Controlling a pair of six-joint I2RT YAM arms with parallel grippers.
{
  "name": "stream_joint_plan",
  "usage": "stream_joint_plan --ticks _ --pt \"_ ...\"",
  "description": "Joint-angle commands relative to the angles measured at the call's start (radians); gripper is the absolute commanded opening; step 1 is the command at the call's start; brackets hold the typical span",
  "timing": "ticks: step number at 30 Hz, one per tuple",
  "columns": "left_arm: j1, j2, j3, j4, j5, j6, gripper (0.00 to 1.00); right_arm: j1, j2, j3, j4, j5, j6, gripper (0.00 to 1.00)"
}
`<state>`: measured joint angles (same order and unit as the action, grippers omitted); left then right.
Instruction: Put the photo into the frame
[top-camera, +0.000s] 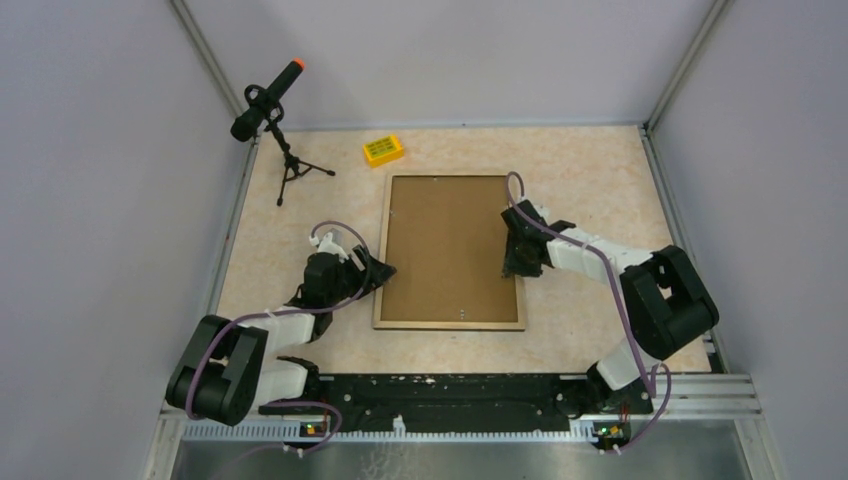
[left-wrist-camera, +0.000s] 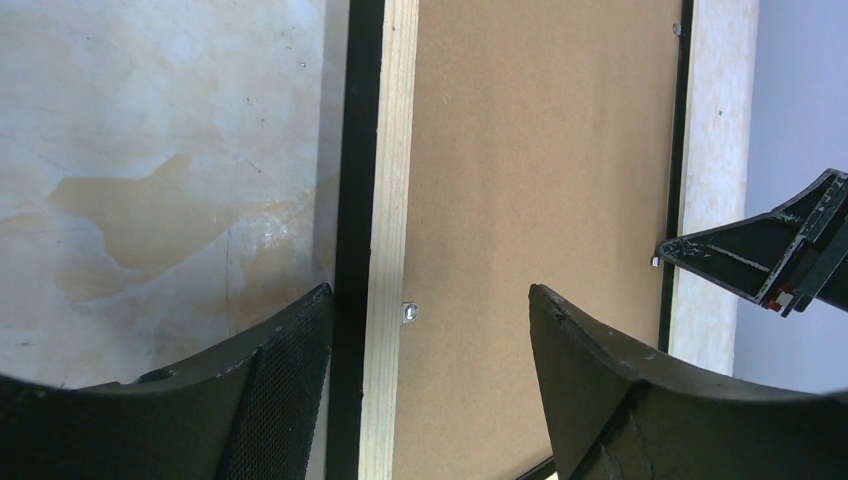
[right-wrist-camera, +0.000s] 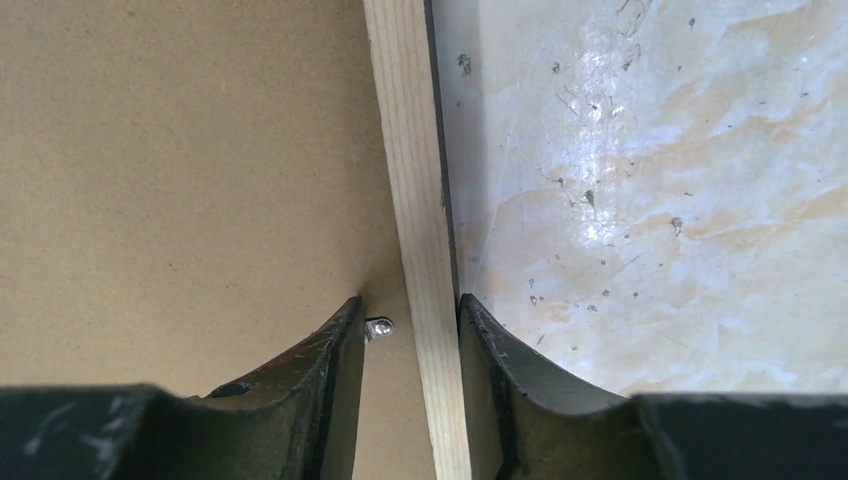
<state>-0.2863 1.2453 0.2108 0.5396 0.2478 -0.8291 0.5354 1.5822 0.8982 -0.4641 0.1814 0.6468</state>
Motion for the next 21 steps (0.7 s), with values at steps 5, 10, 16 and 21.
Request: stream_joint_plan --ticks 5,10,16,21 --pt "0.006 0.006 -0.021 -0.021 0.030 0.001 0.76 0.022 0.016 -0.012 -0.151 -0.046 -0.068 0.31" --pt "0.009 0.007 -0.021 -0.020 0.035 0.001 0.76 0.021 0.020 -0.008 -0.149 -0.082 -0.139 0.26" --pt "0.010 0.010 -0.021 -0.018 0.038 0.000 0.76 0.022 0.058 0.054 -0.200 -0.059 -0.160 0.33" --pt "0.012 0.011 -0.021 -0.018 0.039 -0.001 0.76 0.021 0.065 0.086 -0.211 -0.072 -0.151 0.41"
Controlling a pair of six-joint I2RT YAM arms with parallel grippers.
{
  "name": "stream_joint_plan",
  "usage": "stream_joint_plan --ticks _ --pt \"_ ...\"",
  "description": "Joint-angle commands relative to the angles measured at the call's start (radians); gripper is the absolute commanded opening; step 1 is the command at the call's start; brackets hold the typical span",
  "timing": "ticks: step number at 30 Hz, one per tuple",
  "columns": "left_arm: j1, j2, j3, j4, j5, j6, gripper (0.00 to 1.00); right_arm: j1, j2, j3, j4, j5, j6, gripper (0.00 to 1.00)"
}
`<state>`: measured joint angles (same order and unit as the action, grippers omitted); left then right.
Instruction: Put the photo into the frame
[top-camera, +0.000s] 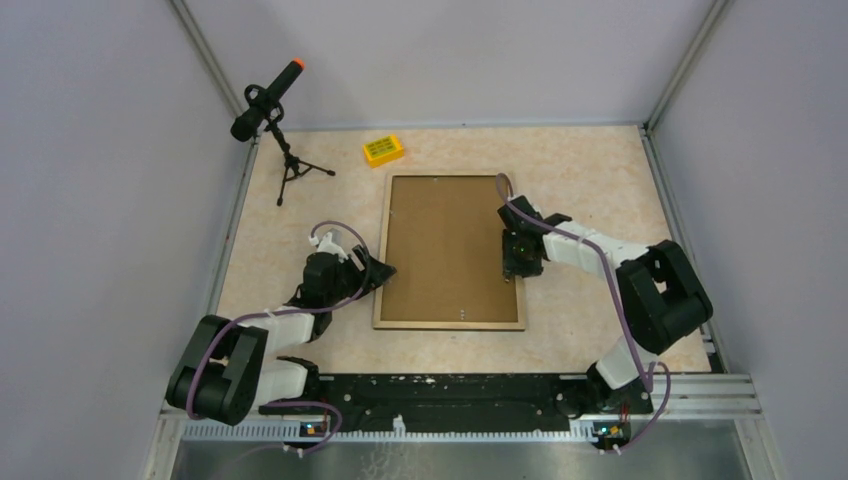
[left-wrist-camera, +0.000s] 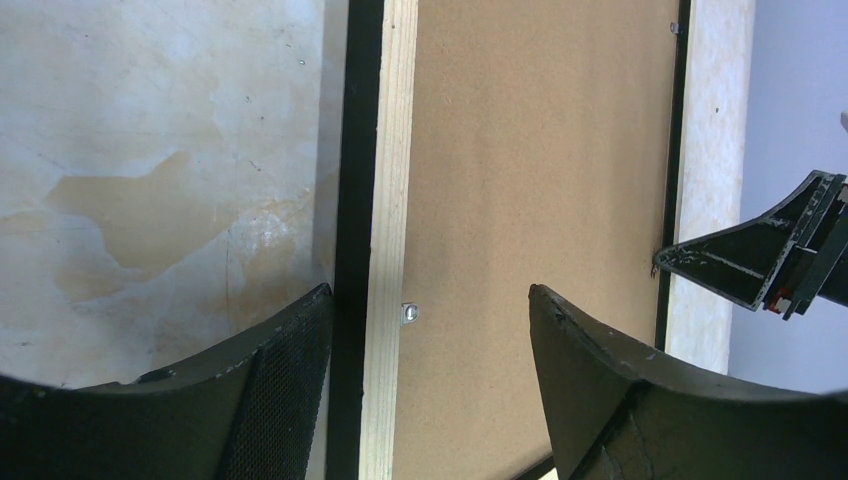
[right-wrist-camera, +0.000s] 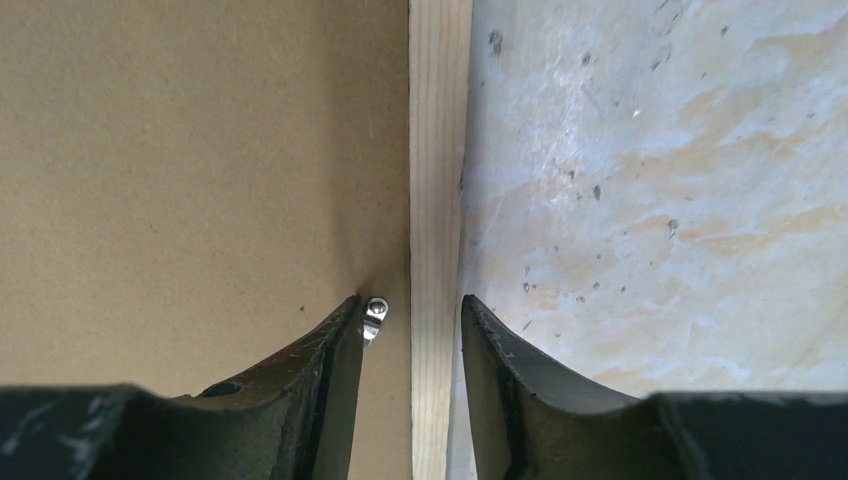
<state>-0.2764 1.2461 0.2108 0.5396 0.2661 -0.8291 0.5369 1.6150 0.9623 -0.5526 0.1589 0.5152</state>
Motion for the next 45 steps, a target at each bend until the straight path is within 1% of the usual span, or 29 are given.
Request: stream_joint_plan --ticks 1,7,13,15,17,20,23,27,30,32,35,37,40,44,45 --pt "0.002 0.010 -0.020 -0.018 0.021 -0.001 0.76 0.019 0.036 0.022 -0.122 -0.055 -0.020 0.42" --pt "0.005 0.013 -0.021 -0.016 0.024 0.000 0.76 0.031 0.033 0.003 -0.149 -0.054 -0.029 0.41" --pt "0.006 0.018 -0.020 -0.010 0.032 -0.001 0.76 0.030 0.017 -0.020 -0.122 0.050 -0.034 0.38" --pt "0.008 0.019 -0.019 -0.010 0.034 0.001 0.76 0.026 0.040 -0.007 -0.100 0.053 -0.032 0.34" --pt "0.008 0.020 -0.019 -0.012 0.035 0.002 0.76 0.026 0.070 0.012 -0.100 0.048 -0.029 0.28" --pt "0.010 0.017 -0.020 -0.013 0.035 0.001 0.76 0.026 0.078 0.015 -0.096 0.044 -0.026 0.22" --pt "0.011 0.017 -0.021 -0.012 0.034 -0.001 0.76 0.025 0.060 0.001 -0.082 0.054 -0.028 0.20" --pt "0.011 0.023 -0.019 -0.010 0.040 0.002 0.76 0.026 0.057 -0.007 -0.065 0.054 -0.043 0.22" --pt "0.012 0.026 -0.016 -0.009 0.043 0.005 0.76 0.026 0.026 -0.018 -0.048 0.039 -0.049 0.30" --pt "0.013 0.029 -0.014 -0.009 0.046 0.006 0.76 0.026 -0.004 -0.035 -0.014 0.029 -0.064 0.38" --pt "0.013 0.032 -0.010 -0.011 0.049 0.007 0.78 0.026 -0.040 -0.054 0.044 0.003 -0.091 0.47" --pt "0.013 0.034 -0.009 -0.013 0.048 0.005 0.78 0.026 -0.048 -0.058 0.074 -0.003 -0.100 0.50" --pt "0.013 0.037 -0.007 -0.016 0.049 0.006 0.78 0.024 -0.037 -0.045 0.066 0.007 -0.107 0.48" --pt "0.014 0.040 -0.004 -0.019 0.047 0.004 0.78 0.026 -0.039 -0.057 0.055 0.023 -0.113 0.39" --pt "0.014 0.042 -0.003 -0.019 0.048 0.003 0.78 0.025 -0.043 -0.062 0.054 0.023 -0.115 0.35"
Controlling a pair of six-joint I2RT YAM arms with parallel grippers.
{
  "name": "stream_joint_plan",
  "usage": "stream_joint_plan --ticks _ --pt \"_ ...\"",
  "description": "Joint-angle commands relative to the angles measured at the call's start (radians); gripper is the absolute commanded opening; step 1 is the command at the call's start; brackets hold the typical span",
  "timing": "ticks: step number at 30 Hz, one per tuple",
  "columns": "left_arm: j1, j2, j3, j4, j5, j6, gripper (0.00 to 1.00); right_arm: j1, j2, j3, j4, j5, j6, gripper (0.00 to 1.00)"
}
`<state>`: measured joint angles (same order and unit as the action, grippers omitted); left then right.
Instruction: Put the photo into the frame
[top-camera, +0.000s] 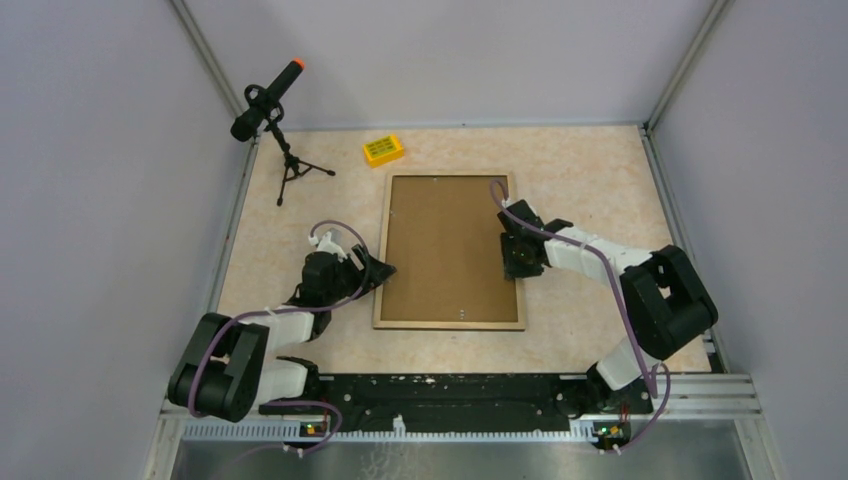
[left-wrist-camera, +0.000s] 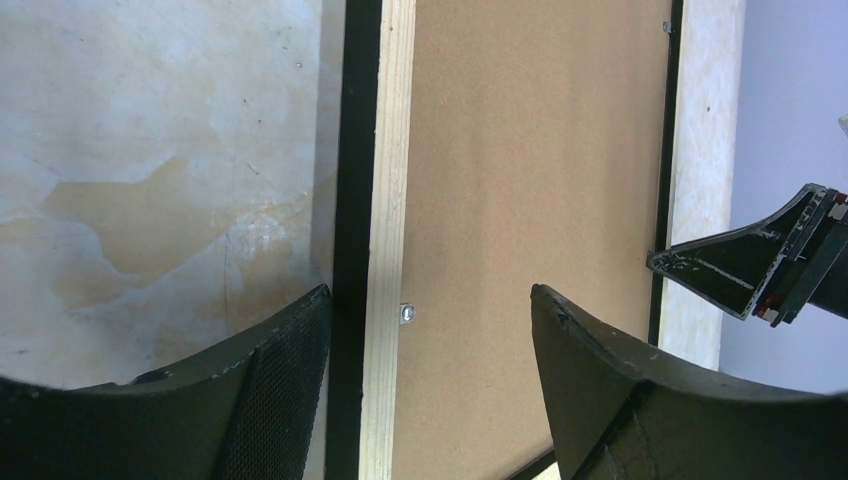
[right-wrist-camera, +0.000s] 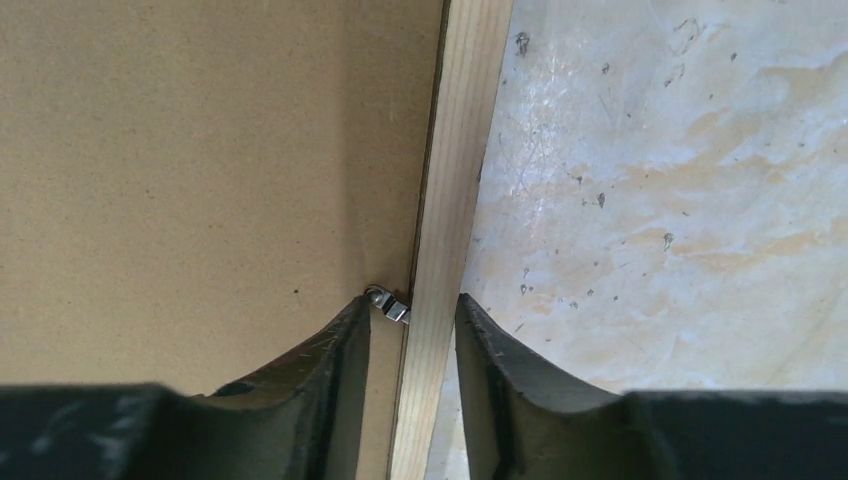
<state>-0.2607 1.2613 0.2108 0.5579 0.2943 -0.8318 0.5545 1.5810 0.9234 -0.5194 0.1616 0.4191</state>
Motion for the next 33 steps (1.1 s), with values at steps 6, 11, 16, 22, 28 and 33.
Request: stream_joint_plan --ticks 6,11,16,22,28,33 --pt "-0.002 0.044 0.008 -0.039 0.030 0.010 0.78 0.008 -0.035 -0.050 0.050 -0.016 -0.022 0.23" --pt "-0.001 0.061 0.019 -0.044 0.038 0.014 0.78 0.008 -0.031 -0.057 0.065 -0.017 -0.025 0.25" --pt "-0.002 0.076 0.028 -0.047 0.063 0.024 0.83 0.008 -0.049 -0.054 0.108 -0.087 -0.047 0.40" --pt "-0.002 0.136 0.082 -0.079 0.148 0.063 0.89 0.001 0.001 -0.017 0.182 -0.104 -0.062 0.51" --pt "-0.015 0.148 0.083 -0.074 0.241 0.070 0.95 0.000 0.099 0.086 0.228 -0.063 -0.119 0.58" --pt "-0.100 0.097 0.060 -0.121 0.230 0.037 0.93 -0.001 0.167 0.187 0.212 0.011 -0.168 0.66"
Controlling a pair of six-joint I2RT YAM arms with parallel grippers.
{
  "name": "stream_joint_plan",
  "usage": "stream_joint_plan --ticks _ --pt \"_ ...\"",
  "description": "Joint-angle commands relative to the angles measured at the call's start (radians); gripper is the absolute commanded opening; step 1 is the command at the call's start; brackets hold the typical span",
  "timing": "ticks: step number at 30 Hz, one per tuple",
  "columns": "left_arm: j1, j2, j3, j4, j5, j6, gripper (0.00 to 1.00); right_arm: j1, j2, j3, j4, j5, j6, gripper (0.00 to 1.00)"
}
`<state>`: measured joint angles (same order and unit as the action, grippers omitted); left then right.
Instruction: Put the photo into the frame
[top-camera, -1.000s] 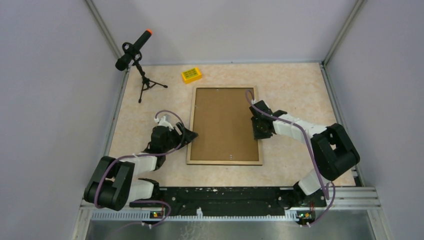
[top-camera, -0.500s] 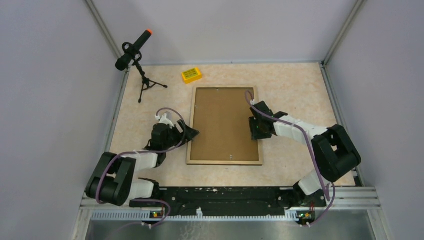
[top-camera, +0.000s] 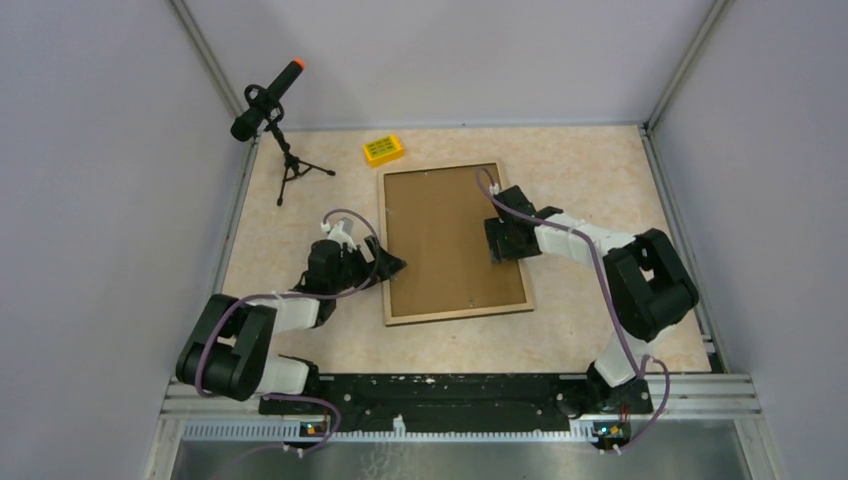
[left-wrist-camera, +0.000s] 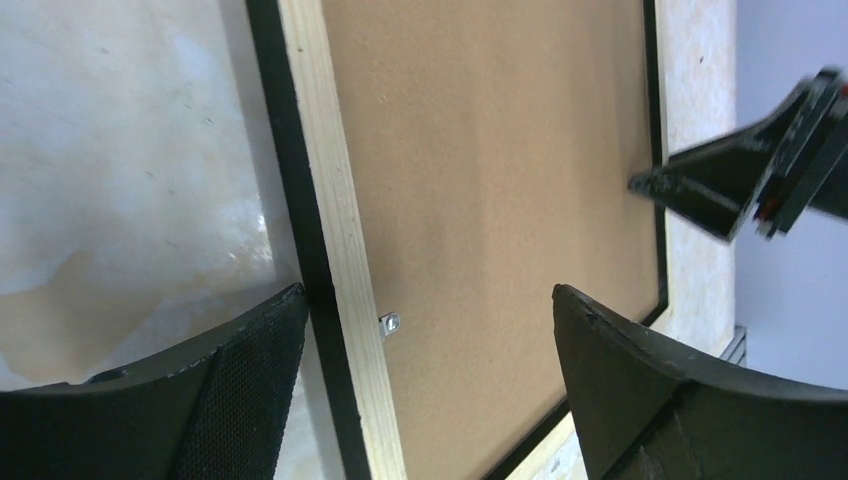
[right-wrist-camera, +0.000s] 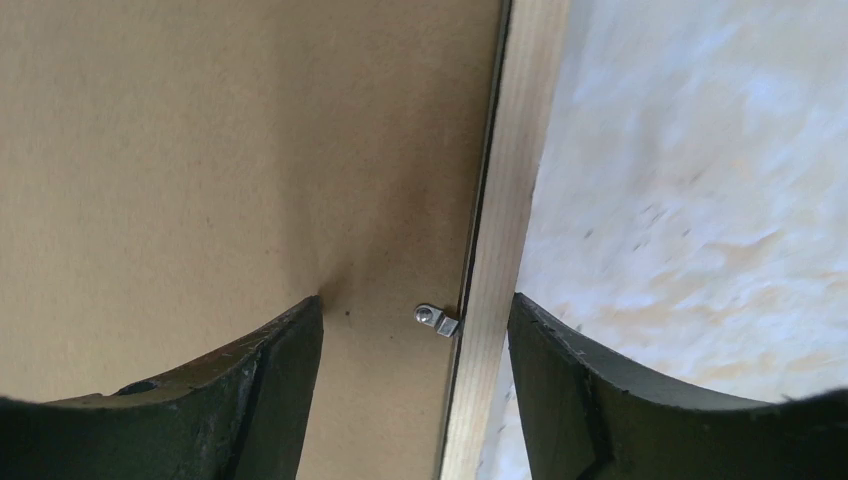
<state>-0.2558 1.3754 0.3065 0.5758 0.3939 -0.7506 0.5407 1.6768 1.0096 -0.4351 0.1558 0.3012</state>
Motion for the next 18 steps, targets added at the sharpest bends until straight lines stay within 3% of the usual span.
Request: stream_joint_plan --ticks 1,5,11,18 --pt "-0.142 -0.043 -0.040 -0.154 0.107 -0.054 0.93 0.013 0.086 0.122 0.116 0.023 -0.053 0.67" --pt "-0.314 -0.080 -0.052 -0.166 0.010 -0.124 0.93 0.012 0.129 0.149 0.121 0.015 -0.059 0.68" --pt "-0.556 -0.005 -0.046 -0.075 -0.111 -0.248 0.94 0.008 0.262 0.210 0.128 -0.034 -0.099 0.69" --pt "-0.686 0.078 -0.016 -0.024 -0.158 -0.285 0.96 0.014 0.368 0.330 0.207 -0.231 -0.071 0.69"
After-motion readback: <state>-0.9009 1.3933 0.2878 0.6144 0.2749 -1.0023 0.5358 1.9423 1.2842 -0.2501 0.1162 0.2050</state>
